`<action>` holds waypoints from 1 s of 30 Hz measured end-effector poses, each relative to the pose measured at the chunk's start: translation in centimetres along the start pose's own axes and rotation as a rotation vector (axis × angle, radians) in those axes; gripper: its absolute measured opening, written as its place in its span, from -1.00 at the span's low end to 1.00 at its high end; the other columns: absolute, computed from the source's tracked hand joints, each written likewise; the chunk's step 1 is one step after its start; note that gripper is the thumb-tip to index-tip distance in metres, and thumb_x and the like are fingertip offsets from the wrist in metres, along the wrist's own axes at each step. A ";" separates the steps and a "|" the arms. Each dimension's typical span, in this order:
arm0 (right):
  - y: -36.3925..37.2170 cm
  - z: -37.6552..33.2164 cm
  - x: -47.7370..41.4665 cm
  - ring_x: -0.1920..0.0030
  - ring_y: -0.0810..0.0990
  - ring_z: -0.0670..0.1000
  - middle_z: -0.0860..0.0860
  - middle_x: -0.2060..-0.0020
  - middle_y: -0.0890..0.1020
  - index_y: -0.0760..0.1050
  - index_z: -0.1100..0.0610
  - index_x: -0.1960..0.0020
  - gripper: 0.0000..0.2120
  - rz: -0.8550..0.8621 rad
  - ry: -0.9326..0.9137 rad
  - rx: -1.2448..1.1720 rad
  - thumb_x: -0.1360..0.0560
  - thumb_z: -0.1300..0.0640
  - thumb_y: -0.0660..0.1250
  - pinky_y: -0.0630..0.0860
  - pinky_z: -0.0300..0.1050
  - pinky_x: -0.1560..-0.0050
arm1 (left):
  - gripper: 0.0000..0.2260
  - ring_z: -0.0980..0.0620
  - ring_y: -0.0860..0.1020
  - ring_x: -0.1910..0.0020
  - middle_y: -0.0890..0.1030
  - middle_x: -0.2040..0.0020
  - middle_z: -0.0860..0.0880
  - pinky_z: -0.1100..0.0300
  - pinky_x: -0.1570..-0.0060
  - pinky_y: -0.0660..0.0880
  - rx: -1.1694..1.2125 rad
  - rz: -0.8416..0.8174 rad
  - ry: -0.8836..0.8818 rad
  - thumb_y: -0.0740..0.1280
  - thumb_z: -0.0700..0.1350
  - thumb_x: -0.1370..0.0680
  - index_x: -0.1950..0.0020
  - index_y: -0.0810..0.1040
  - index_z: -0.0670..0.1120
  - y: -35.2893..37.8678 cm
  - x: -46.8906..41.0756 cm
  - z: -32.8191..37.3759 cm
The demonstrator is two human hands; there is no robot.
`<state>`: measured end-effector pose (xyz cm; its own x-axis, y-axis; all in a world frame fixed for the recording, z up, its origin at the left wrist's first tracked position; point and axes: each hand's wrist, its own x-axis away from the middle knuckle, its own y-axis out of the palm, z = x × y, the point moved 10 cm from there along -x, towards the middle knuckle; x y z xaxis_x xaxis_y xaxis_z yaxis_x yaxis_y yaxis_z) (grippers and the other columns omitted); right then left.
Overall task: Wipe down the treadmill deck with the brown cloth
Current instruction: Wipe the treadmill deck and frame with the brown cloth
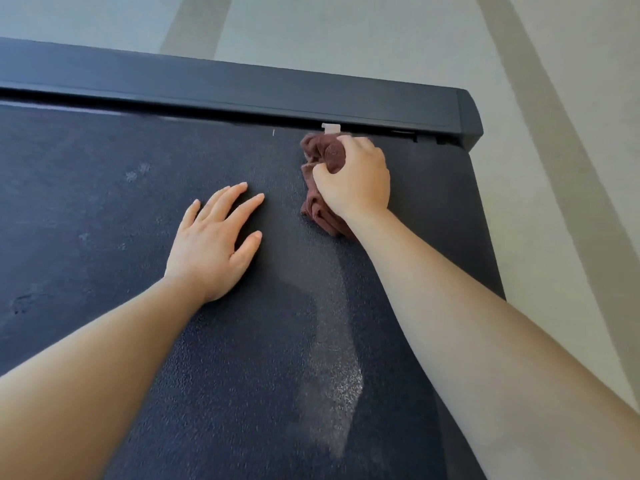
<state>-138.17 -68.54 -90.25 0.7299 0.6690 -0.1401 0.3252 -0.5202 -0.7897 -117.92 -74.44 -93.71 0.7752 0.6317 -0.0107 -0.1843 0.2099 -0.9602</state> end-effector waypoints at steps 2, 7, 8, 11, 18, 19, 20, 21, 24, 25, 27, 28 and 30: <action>-0.2 -0.3 1.5 -0.15 0.45 0.08 -0.01 -0.11 0.56 0.54 0.05 -0.14 -0.68 -0.008 -0.045 -0.019 -0.41 0.01 0.32 0.44 -0.04 -0.08 | -0.47 0.05 0.07 -0.50 0.15 -0.52 0.05 -0.05 -0.47 -0.04 0.002 0.013 0.002 -0.01 0.14 -0.52 -0.49 0.19 0.10 0.0 0.0 0.0; -0.9 -0.6 6.1 -0.19 0.43 0.06 -0.02 -0.18 0.55 0.52 0.04 -0.21 -0.64 -0.035 -0.049 -0.026 -0.43 0.01 0.34 0.41 -0.04 -0.16 | -0.53 0.03 0.07 -0.50 0.15 -0.52 0.03 -0.05 -0.46 -0.05 0.000 0.043 0.015 0.06 0.10 -0.58 -0.50 0.18 0.10 0.0 -0.1 0.0; -1.1 -0.7 7.4 -0.20 0.43 0.05 -0.03 -0.18 0.54 0.52 0.03 -0.21 -0.64 -0.040 -0.041 -0.027 -0.43 0.01 0.34 0.42 -0.04 -0.18 | -0.53 0.03 0.06 -0.51 0.14 -0.53 0.03 -0.05 -0.46 -0.05 -0.005 0.042 0.017 0.08 0.09 -0.58 -0.50 0.18 0.10 0.1 -0.1 -0.1; -1.5 -1.2 11.7 -0.24 0.42 0.03 -0.04 -0.23 0.52 0.51 0.01 -0.24 -0.63 -0.068 -0.016 -0.011 -0.44 0.00 0.33 0.41 -0.01 -0.27 | -0.52 0.02 0.03 -0.51 0.13 -0.53 0.01 -0.06 -0.47 -0.07 -0.006 0.035 0.023 0.09 0.09 -0.59 -0.51 0.15 0.09 0.0 -0.2 0.0; -2.2 -1.9 18.4 -0.47 0.20 0.03 -0.04 -0.46 0.28 0.26 -0.08 -0.45 -0.44 -0.049 -0.006 0.076 -0.49 -0.14 0.27 0.24 0.08 -0.44 | -0.52 -0.02 0.00 -0.52 0.09 -0.55 -0.01 -0.07 -0.47 -0.12 0.004 0.016 0.058 0.01 0.11 -0.60 -0.52 0.12 0.06 0.3 0.0 -0.1; -2.0 -2.1 19.0 -0.48 0.17 0.03 -0.05 -0.47 0.26 0.24 -0.09 -0.46 -0.42 -0.051 -0.011 0.101 -0.49 -0.18 0.24 0.22 0.13 -0.45 | -0.52 -0.02 0.00 -0.52 0.08 -0.55 -0.02 -0.07 -0.47 -0.12 0.004 0.017 0.064 0.01 0.11 -0.60 -0.52 0.12 0.06 0.3 0.1 -0.1; -1.7 -2.2 19.3 -0.49 0.14 0.03 -0.06 -0.48 0.24 0.21 -0.10 -0.47 -0.40 -0.056 -0.009 0.132 -0.47 -0.23 0.22 0.19 0.17 -0.45 | -0.52 -0.02 0.00 -0.52 0.08 -0.55 -0.02 -0.07 -0.47 -0.12 0.005 0.018 0.067 0.00 0.10 -0.60 -0.52 0.12 0.05 0.3 0.2 0.0; -1.3 -2.3 19.4 -0.50 0.12 0.03 -0.07 -0.49 0.23 0.19 -0.12 -0.47 -0.37 -0.056 -0.007 0.163 -0.46 -0.26 0.21 0.18 0.19 -0.45 | -0.52 -0.03 0.00 -0.52 0.08 -0.55 -0.03 -0.07 -0.47 -0.11 0.006 0.017 0.068 0.00 0.10 -0.60 -0.52 0.12 0.05 0.3 0.3 0.0; -0.9 -2.3 18.4 -0.49 0.15 0.05 -0.05 -0.46 0.27 0.24 -0.11 -0.45 -0.38 -0.030 -0.014 0.209 -0.44 -0.22 0.26 0.20 0.20 -0.44 | -0.52 -0.02 0.01 -0.52 0.09 -0.55 -0.02 -0.07 -0.46 -0.11 0.012 0.016 0.067 0.01 0.09 -0.60 -0.52 0.12 0.05 0.2 0.3 0.1; -0.9 -2.2 17.8 -0.47 0.18 0.05 -0.05 -0.45 0.31 0.28 -0.10 -0.43 -0.41 -0.015 -0.013 0.198 -0.44 -0.18 0.28 0.22 0.19 -0.43 | -0.53 -0.02 0.02 -0.52 0.11 -0.54 -0.02 -0.07 -0.46 -0.10 0.018 0.022 0.063 0.01 0.08 -0.60 -0.51 0.14 0.06 0.1 0.2 0.1; -0.8 -2.0 16.2 -0.45 0.24 0.05 -0.04 -0.41 0.36 0.34 -0.08 -0.40 -0.45 0.004 -0.014 0.169 -0.43 -0.12 0.30 0.26 0.16 -0.42 | -0.56 -0.01 0.04 -0.52 0.14 -0.54 -0.02 -0.07 -0.46 -0.07 0.044 0.039 0.045 0.03 0.06 -0.60 -0.50 0.18 0.07 -0.1 0.0 0.0; -0.6 -1.9 15.2 -0.43 0.26 0.04 -0.05 -0.39 0.38 0.36 -0.08 -0.39 -0.46 0.007 -0.021 0.159 -0.43 -0.10 0.30 0.26 0.13 -0.42 | -0.56 -0.01 0.05 -0.52 0.15 -0.53 -0.02 -0.07 -0.46 -0.06 0.052 0.042 0.039 0.03 0.05 -0.60 -0.49 0.19 0.07 -0.2 0.1 0.0; -0.3 -1.8 12.6 -0.41 0.28 0.03 -0.05 -0.37 0.40 0.38 -0.06 -0.38 -0.47 0.022 -0.033 0.140 -0.42 -0.07 0.31 0.28 0.08 -0.41 | -0.57 0.00 0.06 -0.51 0.16 -0.53 -0.01 -0.07 -0.46 -0.04 0.053 0.045 0.032 0.04 0.04 -0.60 -0.49 0.20 0.07 -0.2 0.1 0.0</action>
<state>-128.02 -60.92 -90.66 0.7146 0.6770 -0.1760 0.2208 -0.4571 -0.8615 -117.77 -74.41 -93.53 0.7843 0.6171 -0.0639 -0.2510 0.2214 -0.9423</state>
